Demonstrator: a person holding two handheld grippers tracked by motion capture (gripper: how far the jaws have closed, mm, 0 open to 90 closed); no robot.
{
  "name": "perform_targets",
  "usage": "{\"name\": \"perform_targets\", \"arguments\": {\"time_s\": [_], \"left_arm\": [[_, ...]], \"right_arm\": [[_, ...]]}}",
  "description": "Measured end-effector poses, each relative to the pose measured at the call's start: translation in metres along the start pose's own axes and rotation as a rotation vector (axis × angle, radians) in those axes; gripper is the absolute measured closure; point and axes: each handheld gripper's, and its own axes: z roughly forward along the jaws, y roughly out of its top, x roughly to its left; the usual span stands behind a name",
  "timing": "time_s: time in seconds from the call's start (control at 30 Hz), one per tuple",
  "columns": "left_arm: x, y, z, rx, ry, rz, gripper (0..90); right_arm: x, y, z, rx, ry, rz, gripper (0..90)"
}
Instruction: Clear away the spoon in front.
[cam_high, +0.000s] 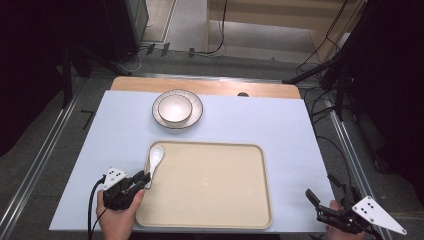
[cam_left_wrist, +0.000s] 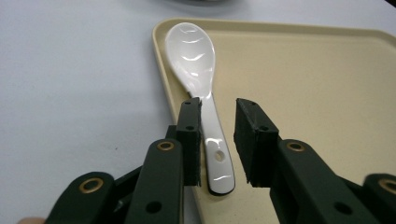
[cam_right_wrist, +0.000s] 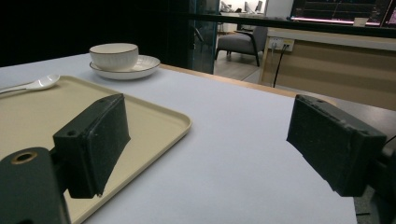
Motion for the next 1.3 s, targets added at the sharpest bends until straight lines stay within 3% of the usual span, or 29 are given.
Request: {"name": "perform_targets", "arguments": {"time_s": [0.2,0.4,0.7,0.9,1.03,1.3], "left_arm": [[0.003,0.001,-0.002,-0.015,-0.005,-0.005,67.2],[0.006,0.006,-0.005,-0.027,-0.093,-0.001,58.4],[0.01,0.015,-0.009,-0.027,-0.151,0.001,27.2],[0.018,0.02,-0.015,-0.06,-0.171,0.001,11.4],[0.025,0.02,-0.018,-0.071,-0.222,-0.006,0.1],[0.037,0.023,-0.027,-0.105,-0.182,-0.002,0.0]], "right_arm": [[0.0,0.0,0.0,0.0,0.001,-0.001,12.9],[0.0,0.0,0.0,0.001,0.001,-0.002,12.9],[0.001,0.0,0.0,0.002,0.003,0.0,13.0],[0.001,0.0,0.0,0.001,0.003,0.0,12.9],[0.001,0.0,0.0,0.002,0.004,0.0,12.9],[0.001,0.0,0.0,0.005,0.004,0.002,12.9]]}}
